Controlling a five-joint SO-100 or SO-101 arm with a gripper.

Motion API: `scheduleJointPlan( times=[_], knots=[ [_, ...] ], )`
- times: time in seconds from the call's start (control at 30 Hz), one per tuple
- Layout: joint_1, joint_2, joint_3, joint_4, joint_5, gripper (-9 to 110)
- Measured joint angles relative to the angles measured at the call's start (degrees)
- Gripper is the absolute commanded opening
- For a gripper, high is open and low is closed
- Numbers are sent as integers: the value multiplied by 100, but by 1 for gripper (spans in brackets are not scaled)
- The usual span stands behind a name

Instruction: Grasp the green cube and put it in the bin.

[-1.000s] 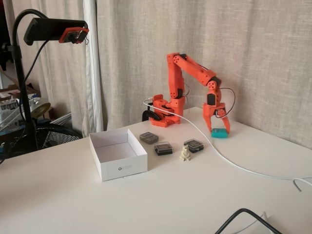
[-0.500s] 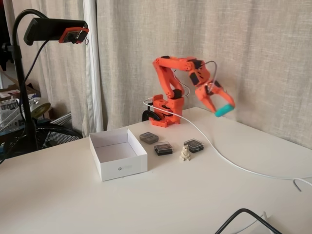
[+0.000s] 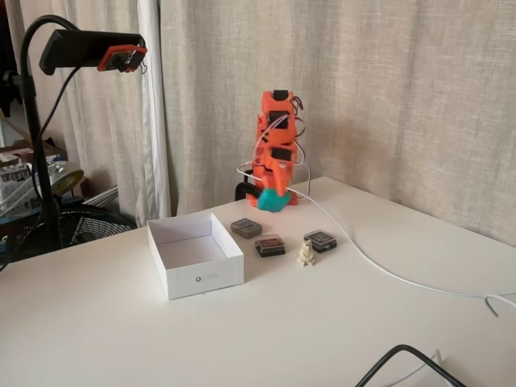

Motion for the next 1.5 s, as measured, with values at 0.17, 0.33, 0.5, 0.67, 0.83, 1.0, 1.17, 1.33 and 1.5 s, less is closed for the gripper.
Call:
scheduleJointPlan(
  times=[0.17,0.33,0.5,0.67,0.83,1.0,1.17,1.33,1.5],
  knots=[
    [1134,-105,0,-35,-237,-8],
    [1767,-1020,-62,-439,-650,-8],
    [1863,-1617,-132,-1160,-686,18],
    [1942,-1890,-185,-1406,-642,43],
    [1925,-2021,-193,-1494,-650,45],
    [1749,-2021,-193,-1389,-650,46],
    [773,-1169,-62,-633,-633,46],
    [-1134,703,782,-879,-448,45],
    [-2769,2241,1670,-1397,-439,43]
  ],
)
